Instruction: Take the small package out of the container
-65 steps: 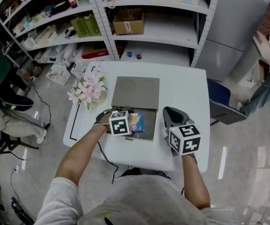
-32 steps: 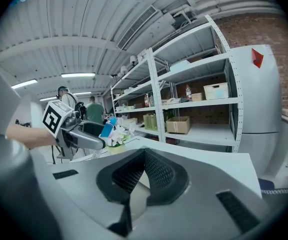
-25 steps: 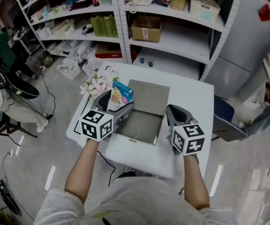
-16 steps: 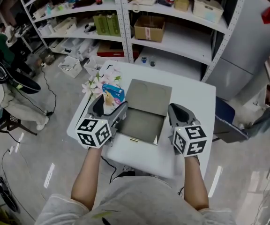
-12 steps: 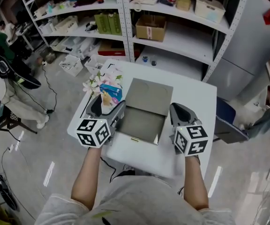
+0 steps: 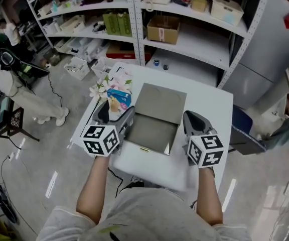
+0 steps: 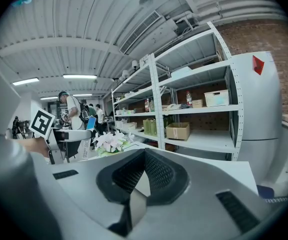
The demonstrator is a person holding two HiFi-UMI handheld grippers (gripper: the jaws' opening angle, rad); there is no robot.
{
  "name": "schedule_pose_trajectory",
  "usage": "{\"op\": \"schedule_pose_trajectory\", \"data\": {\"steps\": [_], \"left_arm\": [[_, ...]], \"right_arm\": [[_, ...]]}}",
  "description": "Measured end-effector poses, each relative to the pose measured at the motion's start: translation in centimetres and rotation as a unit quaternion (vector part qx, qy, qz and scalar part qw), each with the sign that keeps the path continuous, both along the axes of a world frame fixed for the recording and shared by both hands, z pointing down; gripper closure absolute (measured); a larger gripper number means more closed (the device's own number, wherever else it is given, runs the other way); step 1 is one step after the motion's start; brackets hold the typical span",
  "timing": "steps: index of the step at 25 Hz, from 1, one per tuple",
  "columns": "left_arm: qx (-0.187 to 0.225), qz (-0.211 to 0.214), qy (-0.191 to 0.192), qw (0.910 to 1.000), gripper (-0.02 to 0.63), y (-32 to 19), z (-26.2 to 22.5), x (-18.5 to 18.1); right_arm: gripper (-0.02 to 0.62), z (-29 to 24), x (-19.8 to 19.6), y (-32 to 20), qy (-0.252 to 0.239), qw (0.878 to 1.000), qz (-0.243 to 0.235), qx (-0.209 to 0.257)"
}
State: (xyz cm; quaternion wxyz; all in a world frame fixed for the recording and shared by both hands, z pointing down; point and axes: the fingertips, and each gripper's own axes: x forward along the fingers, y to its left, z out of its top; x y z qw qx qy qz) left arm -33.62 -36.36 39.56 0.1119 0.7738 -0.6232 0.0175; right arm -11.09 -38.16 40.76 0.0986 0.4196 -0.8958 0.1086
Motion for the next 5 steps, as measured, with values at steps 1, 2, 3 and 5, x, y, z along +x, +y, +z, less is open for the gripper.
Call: {"op": "schedule_pose_trajectory", "data": {"steps": [1, 2, 3, 5], "left_arm": [[-0.001, 0.001, 0.000, 1.0000, 0.176, -0.06, -0.06, 0.00], [-0.001, 0.001, 0.001, 1.0000, 0.176, -0.11, -0.13, 0.02], [-0.002, 0.002, 0.001, 1.0000, 0.176, -0.16, -0.17, 0.05], [-0.003, 0.003, 0.000, 1.0000, 0.176, -0.25, -0.19, 0.15]], "right_arm": [[0.591, -0.06, 0.01, -0.04, 0.000, 1.000, 0.000, -0.001], [0.591, -0.12, 0.01, -0.07, 0.000, 1.000, 0.001, -0.001], [0.591, -0.16, 0.02, -0.10, 0.000, 1.000, 0.001, -0.002], [0.591, -0.19, 0.06, -0.12, 0.000, 1.000, 0.000, -0.003]]}}
